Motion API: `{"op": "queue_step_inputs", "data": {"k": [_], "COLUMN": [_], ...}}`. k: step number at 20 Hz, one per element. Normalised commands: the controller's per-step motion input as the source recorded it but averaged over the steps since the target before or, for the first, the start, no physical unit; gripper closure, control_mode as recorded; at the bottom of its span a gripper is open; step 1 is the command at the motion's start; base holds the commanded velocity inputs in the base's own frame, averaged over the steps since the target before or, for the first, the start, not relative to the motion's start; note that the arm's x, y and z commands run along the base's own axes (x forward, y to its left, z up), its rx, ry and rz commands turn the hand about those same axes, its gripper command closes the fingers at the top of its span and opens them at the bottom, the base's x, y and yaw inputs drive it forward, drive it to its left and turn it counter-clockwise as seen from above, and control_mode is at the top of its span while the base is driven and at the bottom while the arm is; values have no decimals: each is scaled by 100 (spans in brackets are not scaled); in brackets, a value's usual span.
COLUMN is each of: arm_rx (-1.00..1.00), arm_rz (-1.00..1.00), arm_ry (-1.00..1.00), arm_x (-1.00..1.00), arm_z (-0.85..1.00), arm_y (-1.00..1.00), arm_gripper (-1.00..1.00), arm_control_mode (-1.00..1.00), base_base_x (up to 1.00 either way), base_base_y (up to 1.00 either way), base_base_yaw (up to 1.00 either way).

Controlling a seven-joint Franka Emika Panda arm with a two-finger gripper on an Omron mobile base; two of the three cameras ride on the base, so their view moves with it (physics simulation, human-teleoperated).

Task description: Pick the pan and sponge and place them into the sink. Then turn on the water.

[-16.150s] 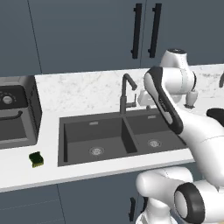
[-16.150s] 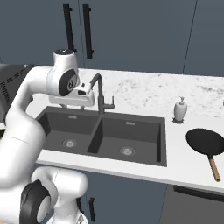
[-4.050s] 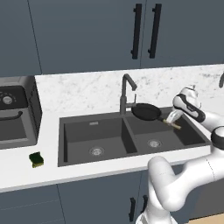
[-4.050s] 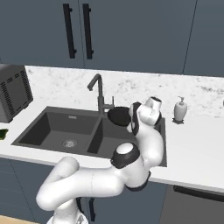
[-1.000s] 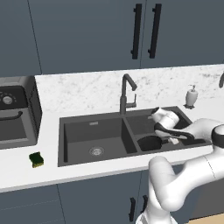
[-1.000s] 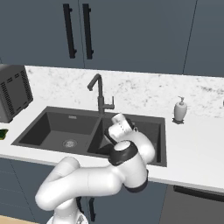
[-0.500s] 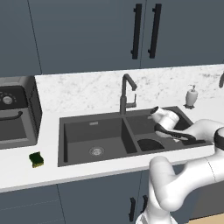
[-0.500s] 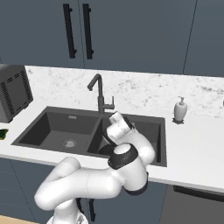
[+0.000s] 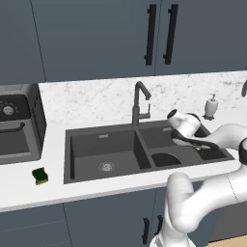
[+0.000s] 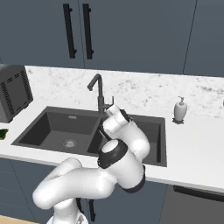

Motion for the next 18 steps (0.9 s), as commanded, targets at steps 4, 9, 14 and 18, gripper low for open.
{"op": "queue_step_inputs", "data": {"k": [4,9,14,18], "arm_rx": [15,18,18,24], "arm_rz": [-2,-5,-2,-10], "arm_ry": [-11,-20,-15,-9], "arm_x": [-78,-74,-51,-40], "arm_z": [26,29,67,44], "arm_y": [27,63,47,50], "arm_gripper": [-100,-100,-100,-100], "arm_control_mode": [-100,-100,-100,-100], "base_base_x": [0,0,0,0], "base_base_y": [0,0,0,0], "base_base_yaw": [0,0,0,0]}}
